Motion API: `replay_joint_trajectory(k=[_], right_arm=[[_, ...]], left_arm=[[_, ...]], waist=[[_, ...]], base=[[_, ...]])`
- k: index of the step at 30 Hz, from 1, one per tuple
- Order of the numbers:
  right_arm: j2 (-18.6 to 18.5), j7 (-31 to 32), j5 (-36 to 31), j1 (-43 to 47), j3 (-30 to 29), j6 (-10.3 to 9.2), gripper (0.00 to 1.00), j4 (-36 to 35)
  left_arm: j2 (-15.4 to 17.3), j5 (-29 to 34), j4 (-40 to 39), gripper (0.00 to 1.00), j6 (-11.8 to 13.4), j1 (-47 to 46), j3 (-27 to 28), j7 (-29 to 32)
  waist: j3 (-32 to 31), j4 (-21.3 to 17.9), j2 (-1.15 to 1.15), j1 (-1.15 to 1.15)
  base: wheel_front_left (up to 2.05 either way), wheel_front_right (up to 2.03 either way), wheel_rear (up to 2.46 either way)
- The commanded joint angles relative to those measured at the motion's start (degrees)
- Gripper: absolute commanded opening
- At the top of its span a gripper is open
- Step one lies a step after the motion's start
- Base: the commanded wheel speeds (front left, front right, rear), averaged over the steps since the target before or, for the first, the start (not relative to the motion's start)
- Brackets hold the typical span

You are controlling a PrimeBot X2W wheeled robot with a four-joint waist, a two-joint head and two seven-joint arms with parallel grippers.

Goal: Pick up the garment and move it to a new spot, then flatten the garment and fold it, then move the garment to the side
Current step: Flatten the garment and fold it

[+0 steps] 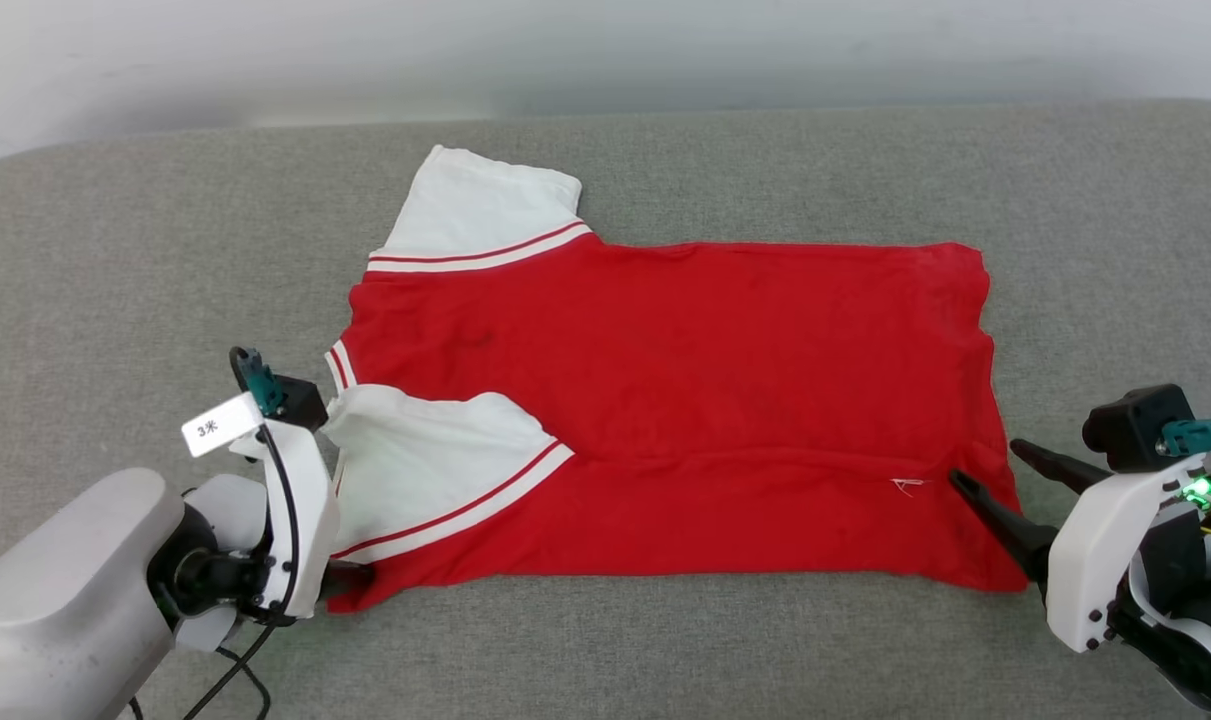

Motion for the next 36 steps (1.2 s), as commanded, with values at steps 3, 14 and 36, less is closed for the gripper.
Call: replay_joint_trajectory(k=[3, 14, 36], right_arm=[[-0.12, -0.06, 0.25, -1.39, 0.23, -0.02, 1.00, 0.35], [-5.67, 4.29, -0.07, -6.61, 0.57, -0.02, 1.00, -1.82], [-7.35, 35.49, 7.97, -11.15, 10.33, -0.02, 1.00, 2.65]], left_arm=[[-1.26, 1.15, 3.30, 1.00, -1.19, 1.95, -2.42, 0.32], [-0.61, 2.53, 2.50, 0.00, -4.02, 1.05, -2.78, -2.47], [1.56, 4.86, -7.54, 0.00, -2.96, -1.14, -2.06, -4.91]], waist=[[0.68, -0.66, 0.00, 0.00], [-2.68, 0.54, 0.00, 0.00], [-0.39, 2.62, 0.00, 0.00]], base=[[0.00, 0.00, 0.00], [0.00, 0.00, 0.00], [0.00, 0.00, 0.00]])
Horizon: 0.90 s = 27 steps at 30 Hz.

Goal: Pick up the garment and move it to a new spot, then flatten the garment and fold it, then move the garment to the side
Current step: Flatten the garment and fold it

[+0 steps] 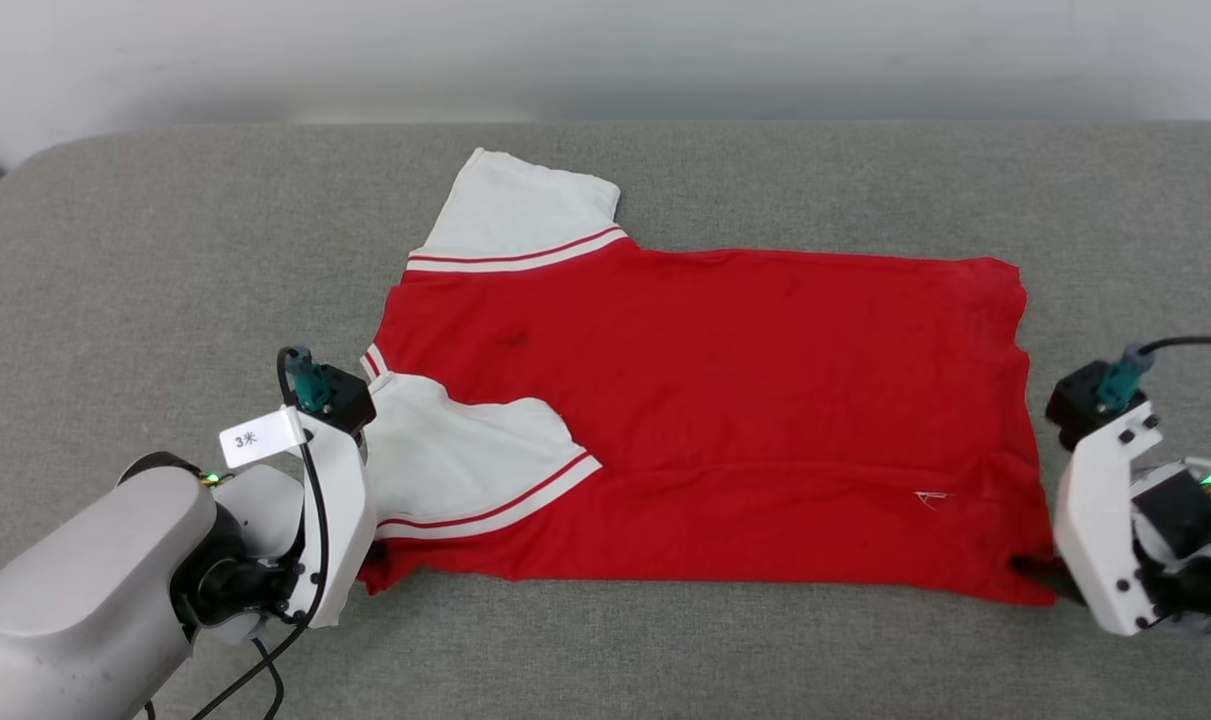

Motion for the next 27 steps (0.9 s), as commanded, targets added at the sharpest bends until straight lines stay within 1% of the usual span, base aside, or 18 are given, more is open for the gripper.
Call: replay_joint_trajectory(k=[1, 3, 6, 10, 11, 12, 13, 16, 20, 27], right_arm=[[1.44, -0.76, 0.10, 1.25, 0.47, -0.02, 1.00, 1.55], [2.87, -1.89, -0.01, 1.47, 1.13, -0.02, 1.00, 3.63], [4.66, -2.95, 0.46, 2.81, 3.88, -0.01, 1.00, 6.13], [5.46, -4.79, 1.57, 2.69, 6.45, 0.07, 1.00, 7.85], [5.26, -5.67, 1.59, 2.25, 6.85, 0.07, 0.67, 8.02], [5.08, -6.62, 1.74, 1.76, 6.97, 0.06, 0.10, 8.18], [4.80, -7.26, 2.21, 1.38, 7.16, 0.06, 0.00, 8.38], [3.40, -9.51, 3.33, 0.53, 7.37, 0.05, 0.00, 8.09], [0.16, -11.41, 5.08, 0.45, 8.23, -0.02, 0.00, 5.88], [-5.58, -13.28, 8.26, 2.98, 8.41, -0.03, 0.00, 1.29]], left_arm=[[-0.22, 0.42, -0.26, 0.00, 0.13, -0.53, 0.15, -0.50], [-0.32, 0.38, -0.31, 0.00, 0.20, -0.53, 0.14, -0.52], [-0.36, 0.53, -0.26, 0.00, 0.16, -0.46, 0.01, -0.72], [-0.21, 0.25, 0.06, 0.00, 0.10, 0.34, -0.03, -1.07], [-0.11, 0.11, 0.20, 0.00, 0.08, 0.64, -0.04, -1.12], [-0.05, 0.00, 0.34, 0.00, 0.04, 0.93, -0.11, -1.26], [0.02, -0.06, 0.46, 0.00, 0.00, 1.16, -0.17, -1.36], [0.19, -0.41, 0.91, 0.00, -0.15, 1.99, -0.33, -1.53], [1.02, -1.26, 0.61, 0.00, -0.46, 3.13, -0.31, -1.64], [3.06, -2.51, -3.24, 0.00, -0.26, 6.15, -1.06, -1.01]], waist=[[0.77, 0.28, 0.00, 0.00], [1.33, 0.45, 0.00, 0.00], [1.90, 0.61, 0.00, 0.00], [2.10, 0.47, 0.00, 0.00], [2.00, 0.36, 0.00, 0.00], [1.76, 0.27, 0.00, 0.00], [1.45, 0.19, 0.00, 0.00], [0.05, 0.03, 0.00, 0.00], [-2.30, -0.09, 0.00, 0.00], [-5.20, -0.14, 0.00, 0.00]], base=[[0.00, 0.00, 0.00], [0.00, 0.00, 0.00], [0.00, 0.00, 0.00], [0.00, 0.00, 0.00], [0.00, 0.00, 0.00], [0.00, 0.00, 0.00], [0.00, 0.00, 0.00], [0.00, 0.00, 0.00], [0.00, 0.00, 0.00], [0.00, 0.00, 0.00]])
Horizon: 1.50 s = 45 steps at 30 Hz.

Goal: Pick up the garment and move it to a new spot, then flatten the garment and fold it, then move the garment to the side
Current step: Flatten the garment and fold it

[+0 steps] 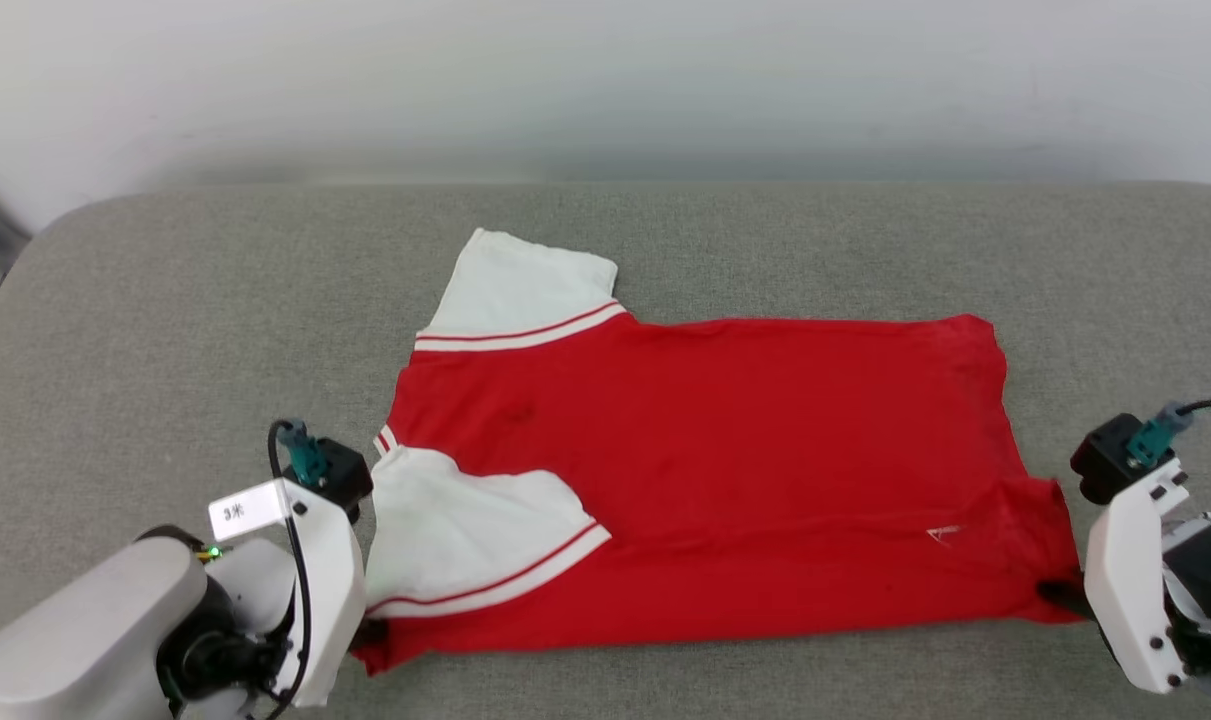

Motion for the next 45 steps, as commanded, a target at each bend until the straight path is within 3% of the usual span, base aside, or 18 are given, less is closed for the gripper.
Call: replay_joint_trajectory(k=[1, 9, 17, 18, 19, 25, 32, 36, 45], right_arm=[[-1.46, -0.46, 0.83, 1.76, -0.19, -0.03, 0.00, -1.11], [-5.01, -0.83, 2.92, 9.00, -1.81, -0.03, 0.00, -4.54], [-3.05, -1.54, 1.45, 13.72, -3.07, -0.03, 0.00, -4.26], [-2.71, -2.03, 1.23, 13.95, -3.58, -0.03, 0.53, -4.08], [-2.34, -2.57, 1.12, 14.05, -4.13, -0.03, 1.00, -3.98], [-0.83, -7.87, -0.08, 14.32, -8.51, -0.02, 1.00, -5.68], [1.75, -17.44, -5.21, 13.11, -15.18, -0.02, 1.00, -8.03], [5.81, -24.58, -10.10, 12.84, -20.94, -0.02, 1.00, -8.97], [18.08, -38.40, -25.20, 14.90, -37.04, -0.02, 1.00, -13.20]], left_arm=[[0.70, -0.37, -1.12, 0.00, 0.21, 1.65, -0.45, 0.26], [1.81, -0.17, -3.85, 0.00, 1.74, 5.61, -1.52, -1.12], [1.36, 0.15, -2.35, 0.00, 2.10, 8.10, -2.79, -2.13], [1.34, 0.51, -2.12, 0.15, 2.18, 8.02, -2.70, -2.63], [1.44, 0.99, -2.08, 1.00, 2.01, 7.67, -2.56, -3.13], [2.78, 0.32, -4.65, 1.00, 1.47, 5.72, -0.62, -4.38], [4.50, 1.20, -7.95, 1.00, 2.79, 1.98, 2.95, -6.87], [4.79, 4.66, -7.63, 1.00, 3.46, -2.01, 5.17, -10.12], [0.04, 8.82, -2.31, 1.00, 4.48, -14.83, 9.61, -13.18]], waist=[[-0.67, 0.02, 0.00, 0.00], [0.06, 0.14, 0.00, 0.00], [1.42, 0.16, 0.00, 0.00], [1.38, 0.25, 0.00, 0.00], [1.18, 0.38, 0.00, 0.00], [-1.21, 1.02, 0.00, 0.00], [-2.30, 0.85, 0.00, 0.00], [-1.11, 0.03, 0.00, 0.00], [6.02, -2.83, 0.00, 0.00]], base=[[0.00, 0.00, 0.00], [0.00, 0.00, 0.00], [0.00, 0.00, 0.00], [0.00, 0.00, 0.00], [0.00, 0.00, 0.00], [0.00, 0.00, 0.00], [0.00, 0.00, 0.00], [0.00, 0.00, 0.00], [0.00, 0.00, 0.00]])
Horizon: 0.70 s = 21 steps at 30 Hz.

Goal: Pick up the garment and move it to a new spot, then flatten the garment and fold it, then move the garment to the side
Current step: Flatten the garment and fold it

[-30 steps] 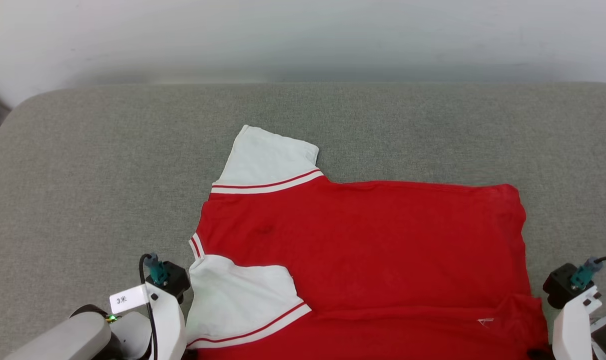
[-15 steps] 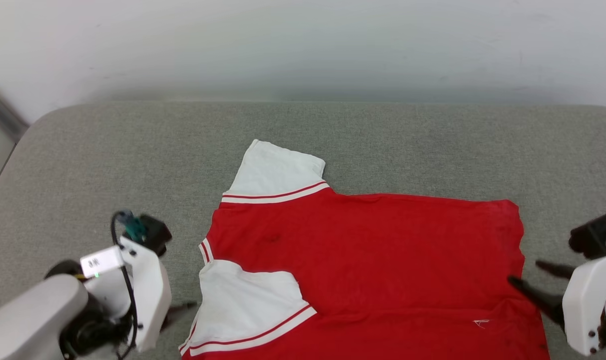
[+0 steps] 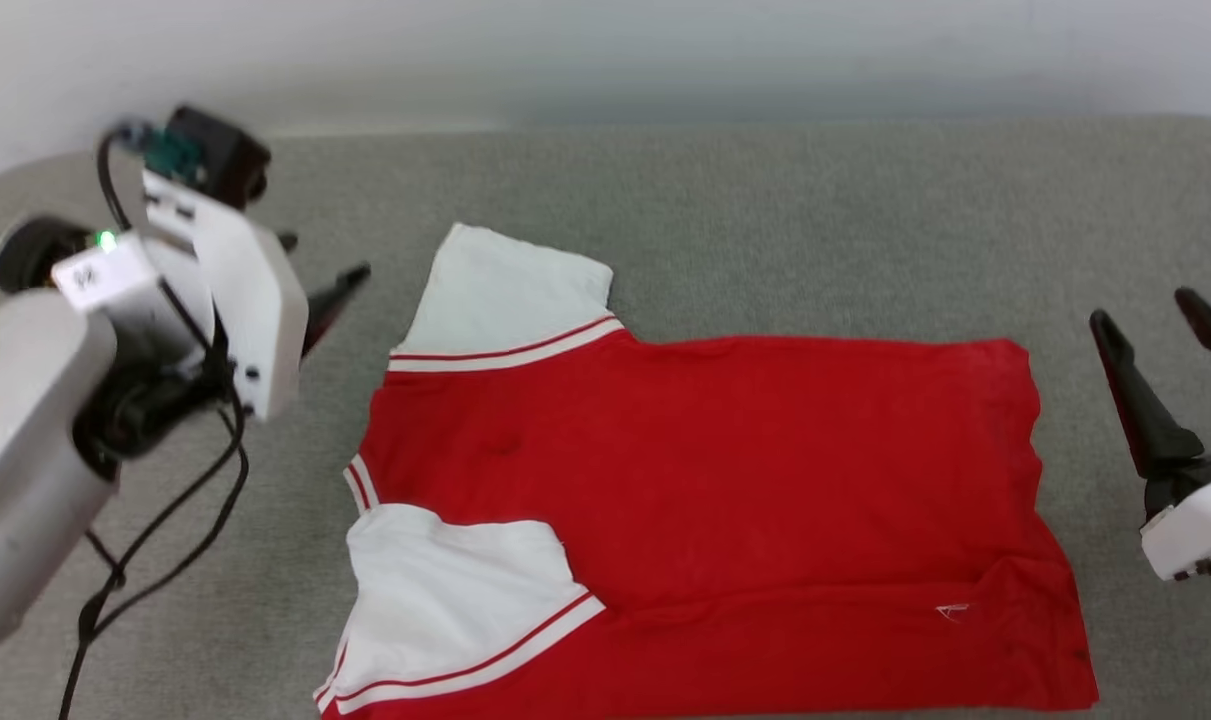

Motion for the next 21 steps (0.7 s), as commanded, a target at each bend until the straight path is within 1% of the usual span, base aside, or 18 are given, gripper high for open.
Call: replay_joint_trajectory(k=[1, 4, 8, 12, 13, 16, 19, 21], right_arm=[[2.04, -1.49, -1.70, 1.03, -1.69, -0.02, 1.00, -1.26], [6.17, -3.73, -5.55, 2.36, -4.59, -0.02, 1.00, -4.49], [10.57, -4.70, -9.68, 3.83, -5.22, -0.02, 1.00, -8.95], [12.44, -4.98, -13.22, 3.64, -4.55, -0.02, 1.00, -12.34], [13.01, -5.21, -13.74, 3.16, -4.18, -0.02, 1.00, -12.97], [13.78, -5.49, -14.73, 1.26, -2.88, -0.02, 1.00, -13.60], [14.45, -5.77, -15.14, -0.19, -1.60, -0.02, 1.00, -13.80], [14.66, -5.98, -15.37, -1.44, -0.97, -0.02, 1.00, -13.81]], left_arm=[[-0.96, 0.51, 1.11, 1.00, 0.16, -2.28, 0.35, 0.51], [-2.42, -0.09, 4.34, 1.00, -0.50, -7.60, 1.29, 2.90], [-4.12, -0.61, 9.09, 1.00, -1.02, -14.25, 1.46, 8.07], [-4.99, -1.50, 12.87, 1.00, -1.53, -20.93, 0.61, 16.78], [-5.12, -2.14, 13.69, 1.00, -1.49, -22.23, 0.49, 19.35], [-5.58, -3.11, 15.46, 1.00, -1.07, -26.14, 0.69, 24.39], [-5.91, -2.67, 17.03, 1.00, -0.57, -28.60, 0.01, 27.39], [-5.96, -2.11, 18.22, 1.00, -0.23, -29.57, -0.43, 28.37]], waist=[[2.98, -1.56, 0.00, 0.00], [6.19, -3.01, 0.00, 0.00], [10.27, -4.94, 0.00, 0.00], [14.78, -6.80, 0.00, 0.00], [15.95, -7.31, 0.00, 0.00], [19.17, -8.62, 0.00, 0.00], [21.77, -9.55, 0.00, 0.00], [23.05, -10.19, 0.00, 0.00]], base=[[0.00, 0.00, 0.00], [0.00, 0.00, 0.00], [0.00, 0.00, 0.00], [0.00, 0.00, 0.00], [0.00, 0.00, 0.00], [0.00, 0.00, 0.00], [0.00, 0.00, 0.00], [0.00, 0.00, 0.00]])
